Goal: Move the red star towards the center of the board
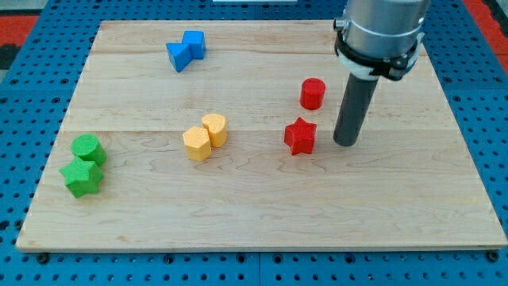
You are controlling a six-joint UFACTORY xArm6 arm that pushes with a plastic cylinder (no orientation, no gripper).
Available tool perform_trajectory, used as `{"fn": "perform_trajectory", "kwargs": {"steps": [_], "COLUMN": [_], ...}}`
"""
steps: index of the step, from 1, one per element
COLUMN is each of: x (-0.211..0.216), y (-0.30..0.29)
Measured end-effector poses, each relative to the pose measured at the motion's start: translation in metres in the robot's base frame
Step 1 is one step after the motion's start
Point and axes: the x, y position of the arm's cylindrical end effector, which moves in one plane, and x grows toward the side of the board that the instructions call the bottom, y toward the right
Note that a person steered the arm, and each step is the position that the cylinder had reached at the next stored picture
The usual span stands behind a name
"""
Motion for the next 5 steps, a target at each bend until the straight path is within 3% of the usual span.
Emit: {"fn": "perform_trajectory", "kwargs": {"steps": [2, 5], "x": [0.030, 0.017], "y": [-0.095, -0.051]}}
